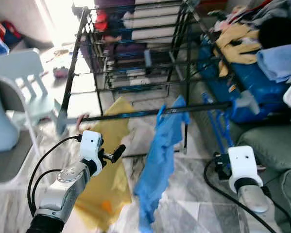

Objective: Hang hanger

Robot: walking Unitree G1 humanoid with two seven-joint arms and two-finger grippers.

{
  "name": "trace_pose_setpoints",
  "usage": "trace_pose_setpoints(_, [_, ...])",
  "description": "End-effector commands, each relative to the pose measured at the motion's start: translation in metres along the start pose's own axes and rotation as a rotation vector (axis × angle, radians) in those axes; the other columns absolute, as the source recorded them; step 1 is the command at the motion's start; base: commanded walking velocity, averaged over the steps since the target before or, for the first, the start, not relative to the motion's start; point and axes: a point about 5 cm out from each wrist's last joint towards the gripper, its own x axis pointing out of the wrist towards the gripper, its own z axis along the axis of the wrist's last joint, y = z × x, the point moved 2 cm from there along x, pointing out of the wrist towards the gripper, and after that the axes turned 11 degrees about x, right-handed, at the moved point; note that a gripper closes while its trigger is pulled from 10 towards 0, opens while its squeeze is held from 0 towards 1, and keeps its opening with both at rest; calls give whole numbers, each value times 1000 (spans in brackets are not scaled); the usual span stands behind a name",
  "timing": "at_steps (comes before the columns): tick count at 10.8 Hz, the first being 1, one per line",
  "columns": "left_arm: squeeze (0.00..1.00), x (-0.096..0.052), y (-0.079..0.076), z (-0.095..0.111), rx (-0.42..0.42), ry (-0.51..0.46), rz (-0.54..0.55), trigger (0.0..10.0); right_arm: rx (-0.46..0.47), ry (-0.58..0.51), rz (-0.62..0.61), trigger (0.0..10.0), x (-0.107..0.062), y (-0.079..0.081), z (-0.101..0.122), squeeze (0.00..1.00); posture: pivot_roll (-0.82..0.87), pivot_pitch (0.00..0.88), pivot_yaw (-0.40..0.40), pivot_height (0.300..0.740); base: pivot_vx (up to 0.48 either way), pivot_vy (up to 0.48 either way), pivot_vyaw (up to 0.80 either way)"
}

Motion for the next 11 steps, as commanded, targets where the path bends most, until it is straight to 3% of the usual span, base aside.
trace_pose_setpoints(1, [0,-2,3,1,8,-7,19,10000,2,-22,2,10000,1,0,6,969,-185,0,65,740,-311,0,0])
trace_pose_setpoints(2, [0,-2,3,1,10,-8,16,10000,1,-25,4,10000,3,1,7,455,-184,0,65,740,-307,0,0])
trace_pose_setpoints(3, [0,-1,2,1,11,-7,10,10000,0,-25,8,10000,4,3,7,63,-182,0,64,740,-307,0,0])
trace_pose_setpoints(4, [0,-1,3,1,14,-7,10,10000,1,-25,18,10000,5,6,6,0,-179,0,64,740,-311,0,0])
trace_pose_setpoints(9, [0,-1,7,4,28,-6,16,10000,10,-55,26,10000,13,14,12,0,-162,0,64,740,-309,0,0])
trace_pose_setpoints(11, [0,-7,17,5,13,-18,68,10000,28,-56,31,10000,16,18,11,0,-144,0,65,740,-307,0,0])
